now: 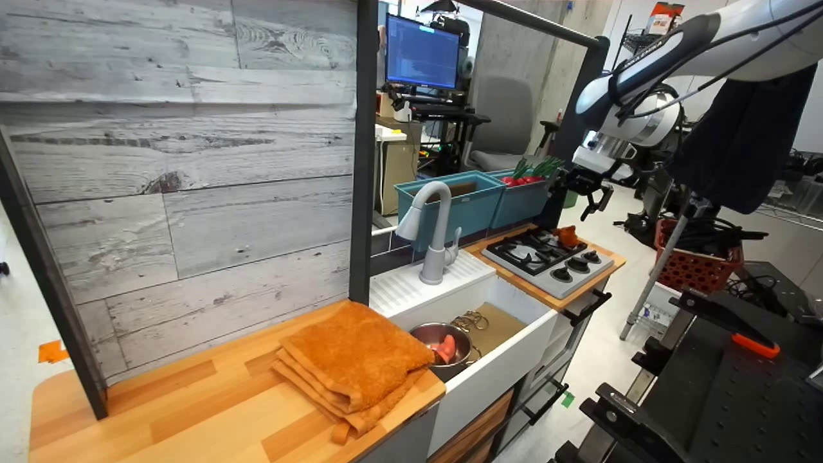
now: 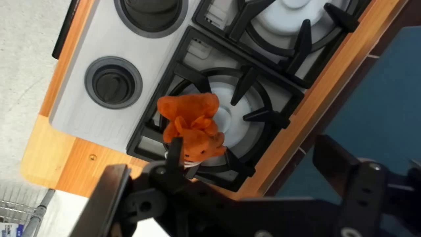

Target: Put the toys in the pot and wipe the counter with the orange towel

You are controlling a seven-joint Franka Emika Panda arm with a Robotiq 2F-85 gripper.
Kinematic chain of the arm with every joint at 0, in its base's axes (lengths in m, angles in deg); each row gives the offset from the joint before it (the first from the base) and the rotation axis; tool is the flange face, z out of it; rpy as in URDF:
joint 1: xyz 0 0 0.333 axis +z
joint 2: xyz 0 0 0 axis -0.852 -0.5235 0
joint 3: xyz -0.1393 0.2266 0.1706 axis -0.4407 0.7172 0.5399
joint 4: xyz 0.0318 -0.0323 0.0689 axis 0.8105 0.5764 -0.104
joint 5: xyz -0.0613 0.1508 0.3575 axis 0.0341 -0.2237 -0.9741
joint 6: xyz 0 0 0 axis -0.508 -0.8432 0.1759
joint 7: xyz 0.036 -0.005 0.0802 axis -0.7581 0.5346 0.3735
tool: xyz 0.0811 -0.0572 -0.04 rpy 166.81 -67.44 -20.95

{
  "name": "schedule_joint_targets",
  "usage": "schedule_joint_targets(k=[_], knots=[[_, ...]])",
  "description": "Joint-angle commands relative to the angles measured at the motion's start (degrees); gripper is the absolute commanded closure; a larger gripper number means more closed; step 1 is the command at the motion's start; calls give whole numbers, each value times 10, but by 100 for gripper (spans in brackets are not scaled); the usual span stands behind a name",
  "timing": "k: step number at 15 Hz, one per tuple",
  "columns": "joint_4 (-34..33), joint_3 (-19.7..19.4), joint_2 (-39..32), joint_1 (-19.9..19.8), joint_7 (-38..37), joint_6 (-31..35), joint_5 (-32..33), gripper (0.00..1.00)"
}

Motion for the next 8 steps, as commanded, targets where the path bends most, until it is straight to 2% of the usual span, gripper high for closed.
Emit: schedule_joint_targets(k=[1,3,4,8], knots=[[-136,-19,-92,1,-49,-20,20,0],[-160,-30,-112,-1,-73,-32,31,0],[-90,-16,-70,-2,-81,-6,53,0],[-89,-22,-70,-3,-119,-19,84,0]])
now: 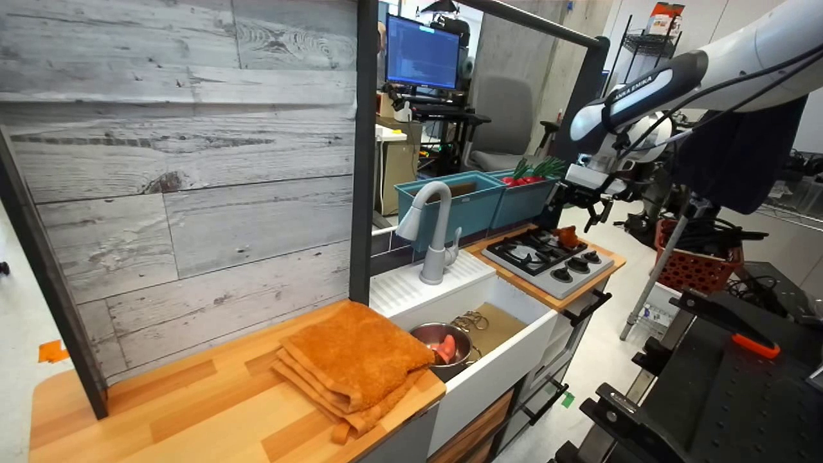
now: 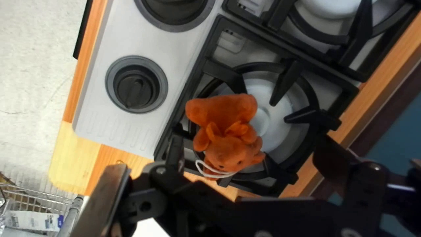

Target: Put the toys in the pot and wipe the counter with the orange towel

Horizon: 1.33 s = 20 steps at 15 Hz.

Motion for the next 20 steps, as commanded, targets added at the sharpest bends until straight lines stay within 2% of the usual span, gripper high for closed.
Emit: schedule_joint_targets(k=[1,2,4,7,12,14,20], knots=[[-8,-7,0,-2,-37,-20,27,0],[-7,-5,0,-2,-40,-24,28,20],[-3,-2,0,-2,-43,-29,30,32],[0,6,0,-2,-40,-36,26,58],[5,12,0,-2,-40,-35,22,95],[3,14,0,-3,-40,-39,20,100],[-13,22,2,-11,-33,-71,14,99]])
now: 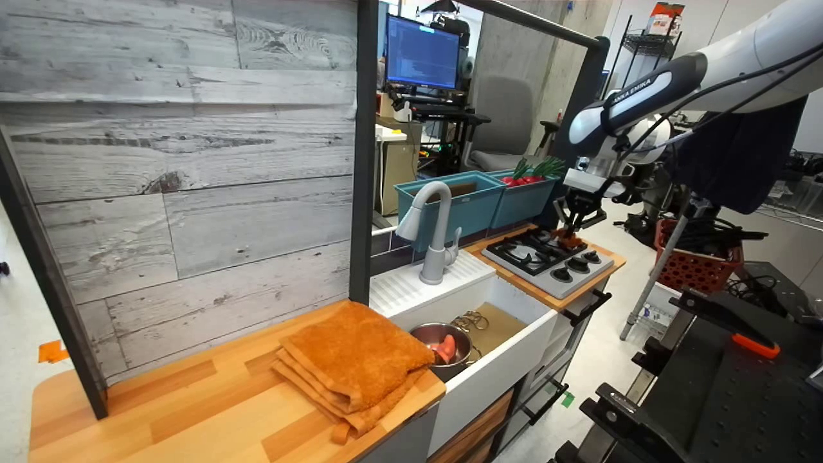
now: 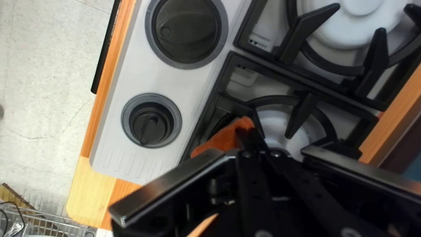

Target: Put the toys in the pot and wipe the counter with the orange towel

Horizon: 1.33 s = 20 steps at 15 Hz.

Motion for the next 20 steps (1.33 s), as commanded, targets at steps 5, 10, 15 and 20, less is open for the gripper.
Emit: schedule_joint_targets(k=[5,10,15,20], knots=[[-37,36,24,-16,64,-66,-11,99],[15,66,96,-4,182,-109,-8,99],[127,65,171,41,263,-154,17,99],[267,61,229,101,338,-96,50,99]])
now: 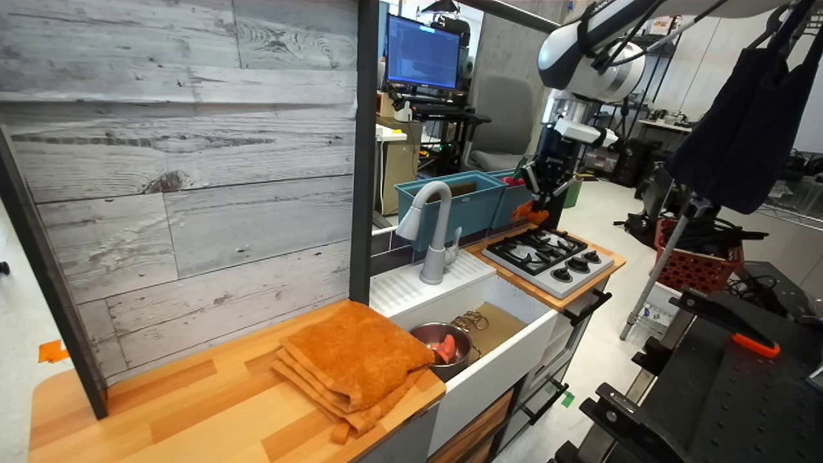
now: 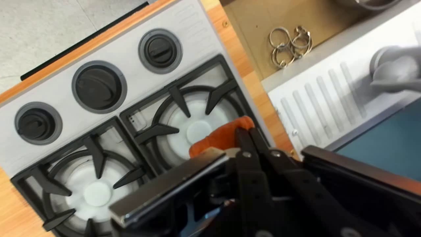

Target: Put the toys in the pot and wipe the counter with the orange towel

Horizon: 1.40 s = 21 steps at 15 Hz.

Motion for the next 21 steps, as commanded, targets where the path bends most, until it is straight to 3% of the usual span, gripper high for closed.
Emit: schedule_joint_targets(k=[1,5,12,16,18,21], knots=[[139,-3,67,42,54,59,32,99],[251,-9,94,94,86,178,72,99],[453,19,117,140,127,464,126,99],[572,75,153,128,131,571,121,99],[632,132,180,96,142,619,115,99],[720,194,232,78,117,644,107,99]])
